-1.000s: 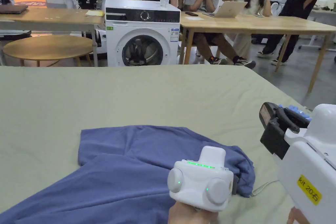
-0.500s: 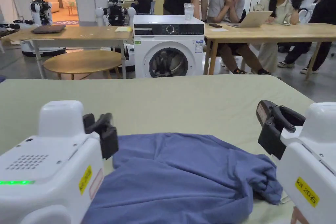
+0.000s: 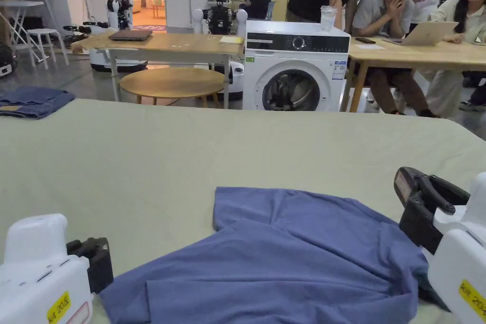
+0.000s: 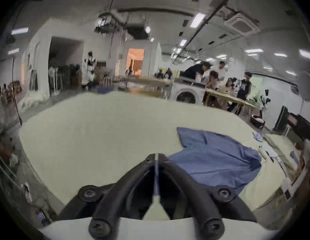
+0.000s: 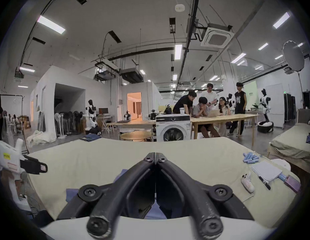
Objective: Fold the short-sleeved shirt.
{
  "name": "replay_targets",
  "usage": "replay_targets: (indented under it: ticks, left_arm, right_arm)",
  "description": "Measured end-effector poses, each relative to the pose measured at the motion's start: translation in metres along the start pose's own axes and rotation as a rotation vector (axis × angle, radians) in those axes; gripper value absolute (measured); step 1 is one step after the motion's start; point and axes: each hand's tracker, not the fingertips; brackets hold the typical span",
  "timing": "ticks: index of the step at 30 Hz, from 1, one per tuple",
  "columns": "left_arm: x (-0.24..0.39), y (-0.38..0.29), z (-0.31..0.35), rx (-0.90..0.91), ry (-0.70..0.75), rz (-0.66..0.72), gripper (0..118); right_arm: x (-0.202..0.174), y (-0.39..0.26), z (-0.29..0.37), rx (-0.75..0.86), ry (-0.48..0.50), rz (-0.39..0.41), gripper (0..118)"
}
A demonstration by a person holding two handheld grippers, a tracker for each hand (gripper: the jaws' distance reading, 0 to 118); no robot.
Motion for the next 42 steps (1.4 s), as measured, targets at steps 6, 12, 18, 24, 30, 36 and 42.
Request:
replay_targets:
  ticks: [6,12,18,24,30,36,42]
  left_arm:
    - [-0.026,-0.011,-0.103,-0.290,0.152,-0.011,116]
    - [-0.025,-0.032,-0.167,-0.408,0.171,-0.031,75]
    - [-0.015,-0.048,-0.144,-0.294,0.167,-0.038,0]
    - [-0.022,-0.050,-0.129,-0.305,0.041,0.077,0]
    - [-0.033,-0.048,-0.128,-0.298,0.016,0.129,0]
    - [-0.037,-0.049,-0.137,-0.319,0.010,0.142,0]
    - [-0.043,-0.045,-0.141,-0.324,0.008,0.167,0]
  right_arm:
    - [-0.003,-0.014,-0.020,-0.053,0.017,0.000,0]
    - [-0.006,-0.035,-0.057,-0.129,0.025,0.007,0]
    - [-0.012,-0.051,-0.101,-0.205,0.049,-0.010,0]
    - [-0.022,-0.053,-0.213,-0.441,0.105,0.070,118]
    - [-0.041,-0.096,-0.351,-0.643,0.118,0.228,118]
    - [-0.053,-0.164,-0.440,-0.916,0.020,0.292,118]
    - [-0.032,-0.153,-0.414,-0.818,0.106,0.091,44]
